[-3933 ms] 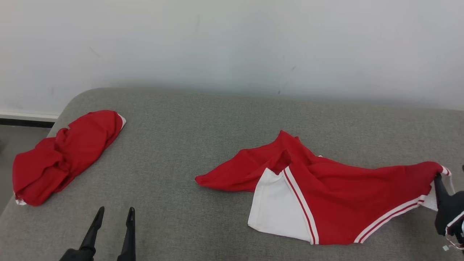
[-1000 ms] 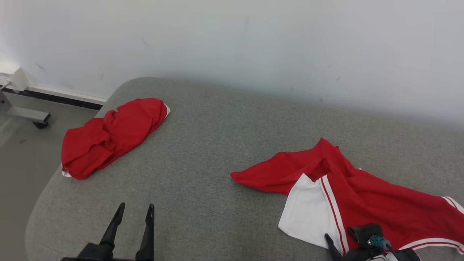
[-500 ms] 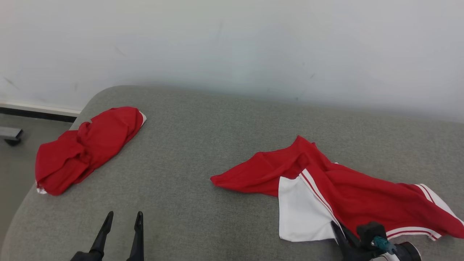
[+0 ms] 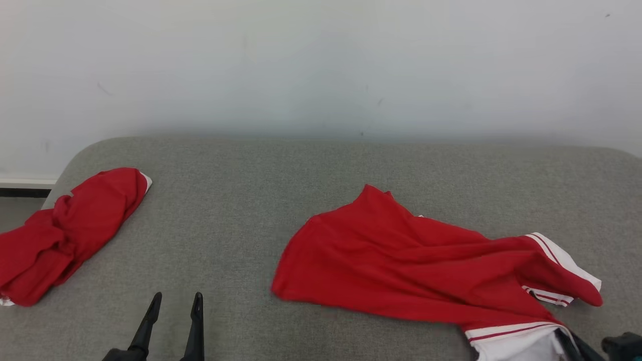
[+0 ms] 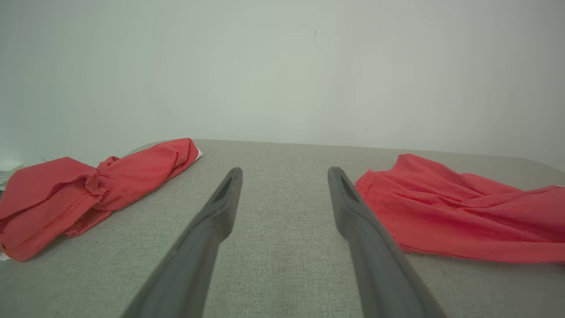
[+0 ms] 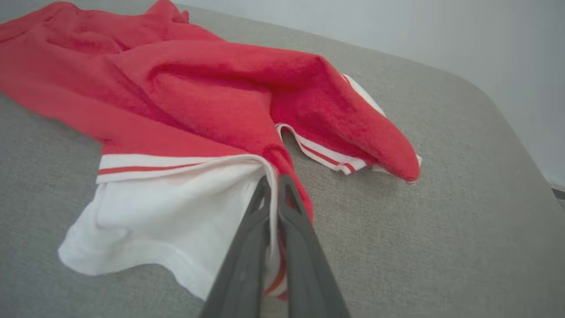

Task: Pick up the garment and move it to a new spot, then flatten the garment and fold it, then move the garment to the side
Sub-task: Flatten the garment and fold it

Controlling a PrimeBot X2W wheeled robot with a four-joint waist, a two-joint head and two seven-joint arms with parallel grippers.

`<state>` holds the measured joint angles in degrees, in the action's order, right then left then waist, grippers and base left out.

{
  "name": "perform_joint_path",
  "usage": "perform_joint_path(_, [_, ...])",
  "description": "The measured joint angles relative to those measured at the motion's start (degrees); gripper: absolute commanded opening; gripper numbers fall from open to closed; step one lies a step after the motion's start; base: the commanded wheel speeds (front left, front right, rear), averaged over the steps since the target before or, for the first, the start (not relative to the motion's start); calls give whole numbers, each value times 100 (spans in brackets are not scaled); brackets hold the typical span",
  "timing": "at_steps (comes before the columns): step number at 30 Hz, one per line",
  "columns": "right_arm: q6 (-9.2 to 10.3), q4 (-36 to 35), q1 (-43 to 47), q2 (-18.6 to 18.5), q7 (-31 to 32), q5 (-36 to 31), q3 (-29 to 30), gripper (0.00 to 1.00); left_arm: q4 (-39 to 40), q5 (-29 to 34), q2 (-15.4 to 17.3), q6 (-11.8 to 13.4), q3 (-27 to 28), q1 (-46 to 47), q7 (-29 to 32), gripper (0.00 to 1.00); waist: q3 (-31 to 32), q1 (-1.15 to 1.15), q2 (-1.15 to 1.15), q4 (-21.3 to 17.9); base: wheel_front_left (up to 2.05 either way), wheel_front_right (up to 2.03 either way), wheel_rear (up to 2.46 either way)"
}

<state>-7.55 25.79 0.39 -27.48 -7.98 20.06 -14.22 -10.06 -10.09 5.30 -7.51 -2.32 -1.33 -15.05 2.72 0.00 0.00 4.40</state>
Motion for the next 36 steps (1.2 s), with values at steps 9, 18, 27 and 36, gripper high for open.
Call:
perform_joint_path(9, [0, -920, 473, -261, 708, 163, 487, 100, -9, 0, -7, 0, -30, 10, 0, 100, -73, 0, 0, -97, 0, 0, 0])
perform_joint_path(18, [0, -1828, 626, -37, 548, 70, 634, 100, 14, 8, 15, 0, 77, -14, 0, 100, -68, 0, 0, -183, 0, 0, 0])
perform_joint_path(27, [0, -2283, 800, 632, -22, -404, 1152, 100, 90, 41, 13, 0, 194, -71, 0, 100, -47, 0, 0, -349, 0, 0, 0])
perform_joint_path(36, [-1, -2111, 958, 1137, -91, -660, 1441, 100, 90, 42, 14, 0, 225, -86, 0, 100, -46, 0, 0, -474, 0, 0, 0])
